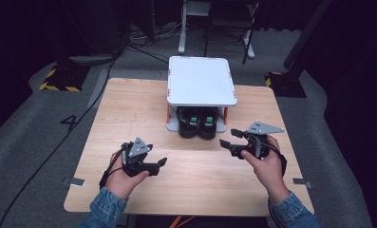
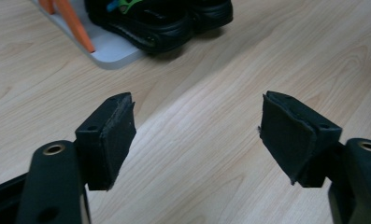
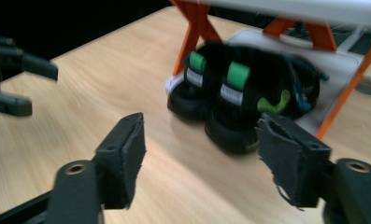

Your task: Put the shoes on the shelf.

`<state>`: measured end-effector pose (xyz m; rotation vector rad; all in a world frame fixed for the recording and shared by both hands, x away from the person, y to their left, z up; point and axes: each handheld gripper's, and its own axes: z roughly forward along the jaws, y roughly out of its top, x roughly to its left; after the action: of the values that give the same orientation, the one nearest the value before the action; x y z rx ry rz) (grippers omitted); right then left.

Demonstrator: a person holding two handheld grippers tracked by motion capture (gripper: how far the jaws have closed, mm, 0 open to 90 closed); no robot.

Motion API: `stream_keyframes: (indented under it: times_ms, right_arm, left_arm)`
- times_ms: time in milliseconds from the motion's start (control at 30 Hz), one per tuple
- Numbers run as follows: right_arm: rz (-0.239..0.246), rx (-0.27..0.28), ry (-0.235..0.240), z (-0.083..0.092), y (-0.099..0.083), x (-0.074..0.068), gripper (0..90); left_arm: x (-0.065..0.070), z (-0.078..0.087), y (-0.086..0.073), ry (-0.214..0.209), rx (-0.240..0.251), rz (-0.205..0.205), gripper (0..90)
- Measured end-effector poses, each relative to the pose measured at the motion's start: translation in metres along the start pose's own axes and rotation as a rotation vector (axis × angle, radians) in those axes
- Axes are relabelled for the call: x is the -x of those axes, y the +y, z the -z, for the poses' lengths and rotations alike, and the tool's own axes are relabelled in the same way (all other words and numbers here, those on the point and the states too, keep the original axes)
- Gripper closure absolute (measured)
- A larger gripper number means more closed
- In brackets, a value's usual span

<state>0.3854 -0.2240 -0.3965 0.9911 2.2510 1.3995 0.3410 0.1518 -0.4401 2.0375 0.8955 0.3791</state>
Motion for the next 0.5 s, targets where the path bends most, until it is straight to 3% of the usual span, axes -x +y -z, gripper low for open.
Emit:
stream_keyframes:
  times_ms: [67, 167, 267, 500]
  right_arm:
    - [0.026, 0.005, 0.014, -0.001, -0.008, 0.001, 30.4]
    - [0.046, -0.04, 0.01, -0.004, -0.021, 0.004, 29.1]
    - [0.029, -0.068, 0.004, -0.01, -0.033, 0.006, 28.2]
    - [0.023, -0.09, -0.077, -0.04, -0.047, 0.012, 22.9]
  left_arm:
    - [0.002, -0.006, 0.004, -0.005, -0.019, -0.009, 29.4]
    - [0.004, -0.015, 0.008, 0.002, -0.038, 0.032, 30.3]
    - [0.003, -0.028, 0.009, 0.041, -0.036, 0.052, 30.3]
    - [-0.007, -0.068, 0.014, 0.076, -0.037, 0.055, 29.9]
